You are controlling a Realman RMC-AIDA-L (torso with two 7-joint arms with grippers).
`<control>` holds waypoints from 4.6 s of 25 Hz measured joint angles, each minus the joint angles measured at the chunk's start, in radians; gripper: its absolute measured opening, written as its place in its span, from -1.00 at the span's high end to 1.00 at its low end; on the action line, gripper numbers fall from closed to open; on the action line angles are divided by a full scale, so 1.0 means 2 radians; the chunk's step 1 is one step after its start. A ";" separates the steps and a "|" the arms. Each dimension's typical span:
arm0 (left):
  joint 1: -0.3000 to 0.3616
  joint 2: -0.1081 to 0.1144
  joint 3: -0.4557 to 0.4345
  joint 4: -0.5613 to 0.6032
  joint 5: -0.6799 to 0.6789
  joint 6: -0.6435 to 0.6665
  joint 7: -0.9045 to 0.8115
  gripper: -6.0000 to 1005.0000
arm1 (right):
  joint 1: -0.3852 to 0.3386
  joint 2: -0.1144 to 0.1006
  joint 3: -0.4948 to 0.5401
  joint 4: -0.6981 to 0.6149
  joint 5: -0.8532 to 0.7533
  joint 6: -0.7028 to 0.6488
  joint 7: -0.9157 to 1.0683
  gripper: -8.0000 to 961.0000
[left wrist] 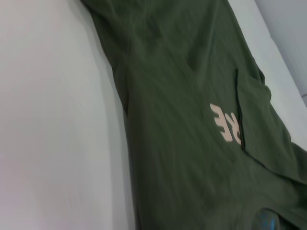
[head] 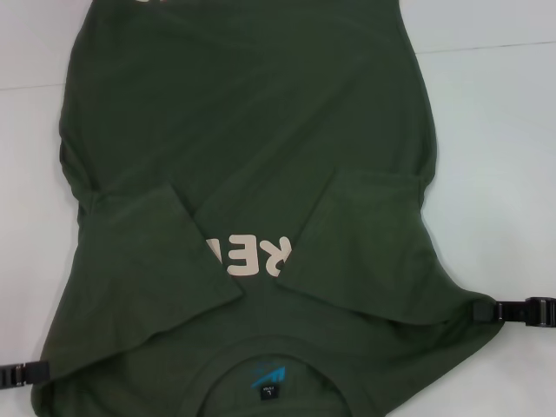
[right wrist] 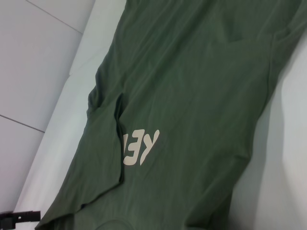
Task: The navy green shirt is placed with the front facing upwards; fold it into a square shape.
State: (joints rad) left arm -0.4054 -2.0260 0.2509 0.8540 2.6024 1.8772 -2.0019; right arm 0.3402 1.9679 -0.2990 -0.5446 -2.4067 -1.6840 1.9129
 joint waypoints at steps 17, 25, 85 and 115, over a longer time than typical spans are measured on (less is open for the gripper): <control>-0.013 0.000 0.009 -0.021 0.032 -0.023 -0.017 -0.61 | 0.003 -0.002 0.000 0.000 0.000 -0.002 0.000 0.83; -0.021 0.001 0.019 -0.034 0.034 -0.031 -0.019 -0.61 | 0.003 -0.003 0.001 0.000 0.000 -0.002 0.000 0.83; -0.005 0.007 0.015 -0.047 0.047 -0.028 -0.028 0.83 | -0.081 0.010 0.071 0.009 0.001 -0.004 -0.062 0.83; -0.010 0.006 0.019 -0.050 0.056 -0.007 -0.027 0.77 | -0.090 0.003 0.111 0.009 0.002 -0.018 -0.073 0.83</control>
State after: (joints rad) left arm -0.4254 -2.0148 0.2883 0.7550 2.7152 1.8630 -2.0567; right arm 0.1596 1.9731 -0.0778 -0.5263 -2.4037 -1.7207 1.7660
